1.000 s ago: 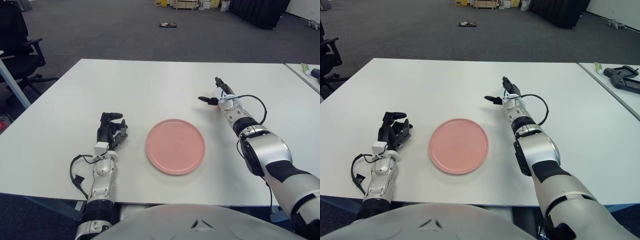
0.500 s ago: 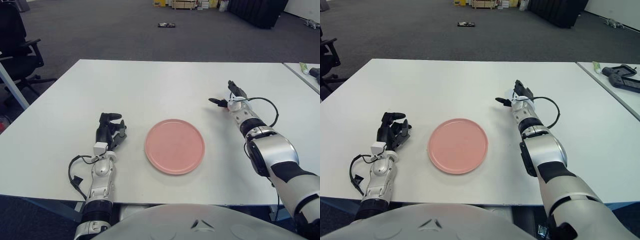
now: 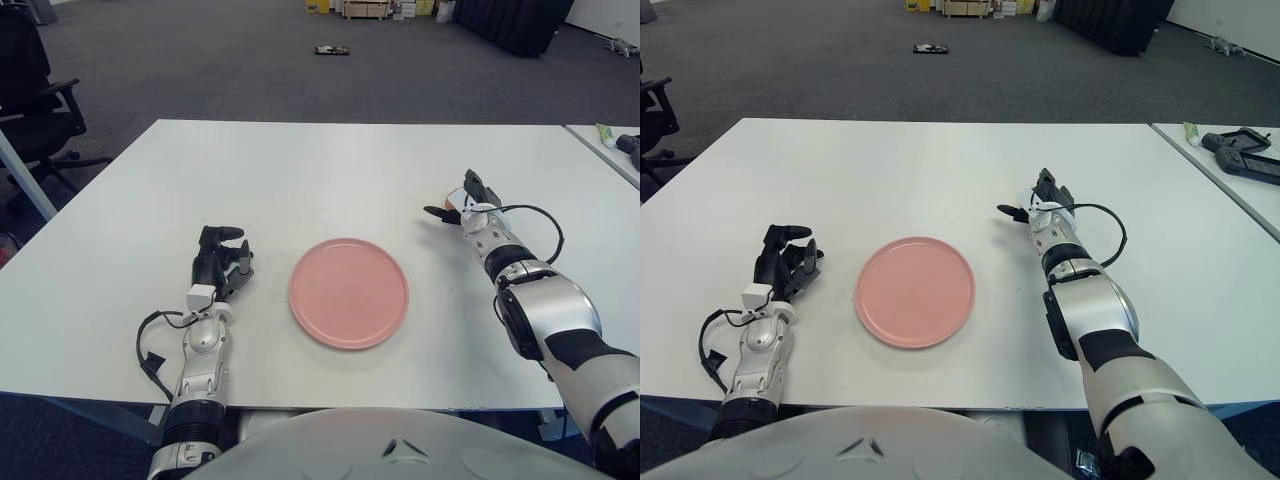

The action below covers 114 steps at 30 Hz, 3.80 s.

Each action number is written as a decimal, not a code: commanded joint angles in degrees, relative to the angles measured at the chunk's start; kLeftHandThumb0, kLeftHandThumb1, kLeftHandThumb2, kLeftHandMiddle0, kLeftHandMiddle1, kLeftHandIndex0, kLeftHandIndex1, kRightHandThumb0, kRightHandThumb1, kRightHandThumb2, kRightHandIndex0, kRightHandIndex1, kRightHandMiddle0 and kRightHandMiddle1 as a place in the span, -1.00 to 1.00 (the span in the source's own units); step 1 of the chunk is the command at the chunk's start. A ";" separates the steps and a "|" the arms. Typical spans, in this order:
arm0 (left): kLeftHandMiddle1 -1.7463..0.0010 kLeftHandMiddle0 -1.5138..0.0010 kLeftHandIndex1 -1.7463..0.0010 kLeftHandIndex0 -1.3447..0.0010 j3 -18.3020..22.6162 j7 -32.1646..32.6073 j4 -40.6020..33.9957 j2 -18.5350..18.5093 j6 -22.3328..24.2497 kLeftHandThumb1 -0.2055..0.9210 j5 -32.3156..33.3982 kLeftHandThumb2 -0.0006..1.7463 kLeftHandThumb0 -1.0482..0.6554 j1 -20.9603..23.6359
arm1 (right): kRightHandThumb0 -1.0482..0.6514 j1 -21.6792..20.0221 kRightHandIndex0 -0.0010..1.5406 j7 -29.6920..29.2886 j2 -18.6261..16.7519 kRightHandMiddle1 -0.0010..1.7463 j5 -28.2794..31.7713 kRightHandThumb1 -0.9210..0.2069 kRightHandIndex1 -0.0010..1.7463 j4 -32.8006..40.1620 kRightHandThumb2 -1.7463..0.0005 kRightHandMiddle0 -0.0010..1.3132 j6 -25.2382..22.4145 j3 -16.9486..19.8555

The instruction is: Put the apple into the plate.

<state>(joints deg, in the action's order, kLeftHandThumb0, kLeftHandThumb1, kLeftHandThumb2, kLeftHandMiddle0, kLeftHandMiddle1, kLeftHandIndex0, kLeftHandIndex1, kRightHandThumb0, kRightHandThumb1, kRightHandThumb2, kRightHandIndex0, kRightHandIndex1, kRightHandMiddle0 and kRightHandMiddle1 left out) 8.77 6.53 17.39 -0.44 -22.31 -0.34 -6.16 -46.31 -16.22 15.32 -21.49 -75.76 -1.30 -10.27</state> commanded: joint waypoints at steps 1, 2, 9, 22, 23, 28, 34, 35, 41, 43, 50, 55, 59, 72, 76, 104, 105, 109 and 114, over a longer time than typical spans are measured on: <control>-0.82 0.30 -1.00 0.56 -0.08 -0.22 0.70 -0.25 0.13 0.70 0.03 -0.13 -0.20 -0.31 | -0.85 1.20 -1.00 1.14 -0.63 -1.00 0.09 -0.73 -1.00 -0.78 0.69 -1.00 -1.24 0.04; -0.82 0.29 -1.00 0.56 -0.09 -0.18 0.65 -0.23 0.18 0.70 0.02 -0.13 -0.20 -0.33 | -0.83 1.29 -1.00 1.08 -0.63 -1.00 0.00 -0.73 -1.00 -0.78 0.69 -1.00 -1.27 -0.04; -0.84 0.29 -1.00 0.55 -0.20 -0.29 0.44 -0.19 0.40 0.69 0.02 -0.11 -0.21 -0.41 | -0.77 1.96 -1.00 1.31 -0.48 -1.00 -0.78 -0.73 -1.00 -1.10 0.68 -1.00 -1.63 -0.84; -0.84 0.32 -1.00 0.55 -0.15 -0.04 0.33 0.03 0.89 0.68 0.16 -0.10 -0.21 -0.42 | -0.50 4.88 -0.97 2.01 0.87 -0.80 -2.82 -0.32 -0.98 -2.93 0.08 -1.00 -1.64 -1.67; -0.84 0.33 -1.00 0.55 -0.13 0.00 0.27 0.08 1.03 0.68 0.19 -0.11 -0.21 -0.43 | -0.47 4.72 -0.98 1.99 0.81 -0.62 -3.07 -0.30 -0.72 -2.89 0.04 -1.00 -1.92 -1.86; -0.83 0.33 -1.00 0.56 -0.08 0.25 0.23 0.20 0.83 0.69 0.02 -0.11 -0.20 -0.48 | -0.39 4.32 -0.92 1.51 0.77 0.49 -3.65 -0.22 0.23 -2.84 -0.12 -0.94 -2.62 -2.16; -0.82 0.31 -1.00 0.56 -0.10 0.32 0.16 0.23 0.99 0.70 -0.13 -0.12 -0.20 -0.49 | -0.27 4.33 -0.71 0.23 0.60 0.94 -3.54 -0.31 0.68 -2.75 -0.17 -0.41 -2.86 -1.42; -0.82 0.31 -1.00 0.56 -0.10 0.33 0.16 0.24 0.99 0.70 -0.14 -0.12 -0.20 -0.49 | -0.17 4.35 -0.64 -0.01 0.56 0.96 -3.47 -0.30 0.66 -2.74 -0.16 -0.38 -2.87 -1.27; -0.82 0.30 -1.00 0.56 -0.13 0.32 0.10 0.28 1.06 0.71 -0.15 -0.13 -0.20 -0.50 | 0.18 4.46 -0.21 -2.84 0.05 1.00 -3.23 -0.06 0.62 -2.61 -0.29 -0.30 -2.90 -0.40; -0.82 0.30 -1.00 0.57 -0.12 0.28 0.02 0.29 1.25 0.71 -0.10 -0.13 -0.20 -0.51 | 0.21 4.41 -0.11 -3.88 -0.16 1.00 -3.25 0.09 0.67 -2.56 -0.42 -0.28 -3.00 -0.24; -0.84 0.30 -1.00 0.55 -0.07 0.25 -0.27 0.42 1.79 0.69 0.12 -0.11 -0.20 -0.49 | 0.23 4.07 0.09 -6.55 -0.78 1.00 -3.12 0.40 0.73 -2.50 -0.67 -0.19 -3.57 0.41; -0.86 0.29 -1.00 0.53 -0.11 -0.05 -0.24 0.34 1.51 0.65 0.21 -0.08 -0.21 -0.42 | 0.23 3.87 0.11 -7.15 -1.06 1.00 -2.79 0.45 0.77 -2.40 -0.72 -0.18 -3.26 1.09; -0.86 0.28 -1.00 0.52 -0.11 -0.26 -0.01 0.23 1.06 0.63 0.31 -0.06 -0.21 -0.33 | 0.23 3.83 0.13 -7.65 -1.23 1.00 -2.70 0.49 0.78 -2.26 -0.76 -0.16 -2.61 1.53; -0.87 0.28 -1.00 0.53 0.03 -0.46 1.18 -0.15 0.31 0.64 0.45 -0.07 -0.21 0.03 | 0.23 3.80 0.14 -9.22 -1.71 1.00 -2.15 0.54 0.81 -2.02 -0.80 -0.12 -0.35 2.91; -0.88 0.28 -1.00 0.53 0.01 -0.45 1.19 -0.19 0.14 0.64 0.44 -0.07 -0.21 -0.05 | 0.23 3.78 0.14 -9.83 -1.87 1.00 -1.64 0.55 0.81 -1.89 -0.80 -0.12 0.53 3.28; -0.81 0.27 -1.00 0.54 -0.09 -0.12 0.63 0.20 0.64 0.66 0.33 -0.09 -0.21 -0.10 | 0.23 4.64 0.12 -19.90 -3.21 1.00 0.49 0.54 0.84 12.94 -0.81 -0.12 16.06 4.61; -0.81 0.27 -1.00 0.54 -0.09 -0.06 0.68 0.22 0.67 0.66 0.32 -0.09 -0.21 -0.05 | 0.23 5.54 0.12 -19.80 -3.59 1.00 0.74 0.54 0.85 15.34 -0.81 -0.12 16.53 4.72; -0.78 0.24 -1.00 0.54 -0.09 0.10 0.96 0.27 0.62 0.65 0.23 -0.08 -0.21 0.18 | 0.23 7.26 0.11 -18.09 -3.81 1.00 2.04 0.54 0.86 20.31 -0.82 -0.12 18.33 5.54; -0.78 0.22 -1.00 0.53 -0.08 -0.19 1.80 0.13 0.17 0.64 0.34 -0.07 -0.21 0.64 | 0.23 10.47 0.11 -15.35 -3.39 1.00 2.31 0.55 0.88 29.05 -0.82 -0.12 19.65 5.53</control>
<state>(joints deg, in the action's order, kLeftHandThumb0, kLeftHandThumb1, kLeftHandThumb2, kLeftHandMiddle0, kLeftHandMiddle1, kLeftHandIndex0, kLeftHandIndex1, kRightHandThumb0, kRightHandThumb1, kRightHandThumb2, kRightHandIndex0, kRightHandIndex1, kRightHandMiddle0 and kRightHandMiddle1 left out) 8.73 6.54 17.64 -0.21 -22.61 -0.24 -5.88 -37.70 -33.06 11.61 -19.74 -51.67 17.40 -5.11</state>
